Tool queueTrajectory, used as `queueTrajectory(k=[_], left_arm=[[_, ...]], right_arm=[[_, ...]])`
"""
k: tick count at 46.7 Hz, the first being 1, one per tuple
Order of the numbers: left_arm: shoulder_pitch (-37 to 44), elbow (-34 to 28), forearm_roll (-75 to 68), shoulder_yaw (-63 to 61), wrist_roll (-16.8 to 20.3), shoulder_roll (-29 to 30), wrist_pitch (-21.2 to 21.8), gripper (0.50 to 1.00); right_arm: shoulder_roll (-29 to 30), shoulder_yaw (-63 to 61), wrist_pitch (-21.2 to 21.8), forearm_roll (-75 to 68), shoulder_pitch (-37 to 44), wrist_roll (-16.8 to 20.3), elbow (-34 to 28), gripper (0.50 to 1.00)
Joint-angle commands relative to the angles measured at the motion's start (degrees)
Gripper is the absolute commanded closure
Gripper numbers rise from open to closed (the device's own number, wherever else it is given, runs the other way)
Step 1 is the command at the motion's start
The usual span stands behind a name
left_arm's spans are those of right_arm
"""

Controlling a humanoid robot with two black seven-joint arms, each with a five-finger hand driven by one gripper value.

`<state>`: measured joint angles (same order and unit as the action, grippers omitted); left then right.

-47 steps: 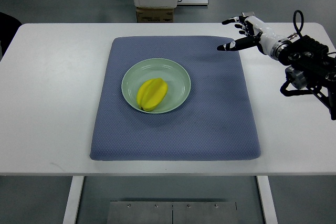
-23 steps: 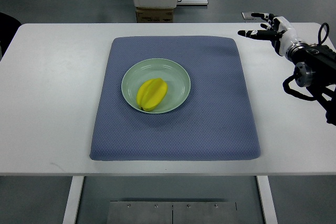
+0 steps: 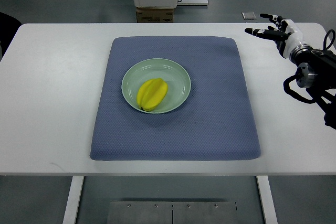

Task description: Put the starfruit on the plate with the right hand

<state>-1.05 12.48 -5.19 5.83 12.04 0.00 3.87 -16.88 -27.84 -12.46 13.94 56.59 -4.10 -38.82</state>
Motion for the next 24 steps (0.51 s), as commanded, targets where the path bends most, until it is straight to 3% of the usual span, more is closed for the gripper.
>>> queueTrajectory(k=[1,24], left_arm=[[0.0,0.0,0.0,-0.03,0.0,0.0,-0.01,0.5],[0.0,0.0,0.0,-0.03,0.0,0.0,-0.01,0.5]], right_arm=[[0.18,-0.02,0.07,-0.05,-0.43,-0.03,-0.03,0.5],[2.9,-0.02,0.16,0.04,-1.39,-0.29,-0.47,0.5]])
